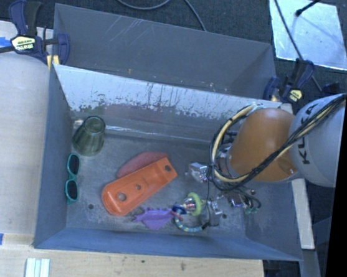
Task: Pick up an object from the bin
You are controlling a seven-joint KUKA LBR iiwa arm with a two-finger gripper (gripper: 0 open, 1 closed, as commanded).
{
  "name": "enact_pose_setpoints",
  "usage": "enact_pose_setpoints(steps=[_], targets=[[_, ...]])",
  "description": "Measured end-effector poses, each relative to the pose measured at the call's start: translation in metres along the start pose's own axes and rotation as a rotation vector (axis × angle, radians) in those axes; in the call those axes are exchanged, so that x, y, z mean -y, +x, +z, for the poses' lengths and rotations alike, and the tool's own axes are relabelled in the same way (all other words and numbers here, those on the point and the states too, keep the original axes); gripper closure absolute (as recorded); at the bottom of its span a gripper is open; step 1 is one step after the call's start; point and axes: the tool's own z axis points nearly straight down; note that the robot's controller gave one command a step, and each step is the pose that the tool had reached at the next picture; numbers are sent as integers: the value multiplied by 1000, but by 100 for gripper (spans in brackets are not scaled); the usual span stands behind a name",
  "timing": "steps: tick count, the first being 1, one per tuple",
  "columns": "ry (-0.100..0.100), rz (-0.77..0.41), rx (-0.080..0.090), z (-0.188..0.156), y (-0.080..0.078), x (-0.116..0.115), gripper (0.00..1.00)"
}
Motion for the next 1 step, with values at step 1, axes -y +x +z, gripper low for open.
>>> enact_pose_setpoints(steps=[1], targets=[[1, -98, 2, 4, 3, -4, 100]])
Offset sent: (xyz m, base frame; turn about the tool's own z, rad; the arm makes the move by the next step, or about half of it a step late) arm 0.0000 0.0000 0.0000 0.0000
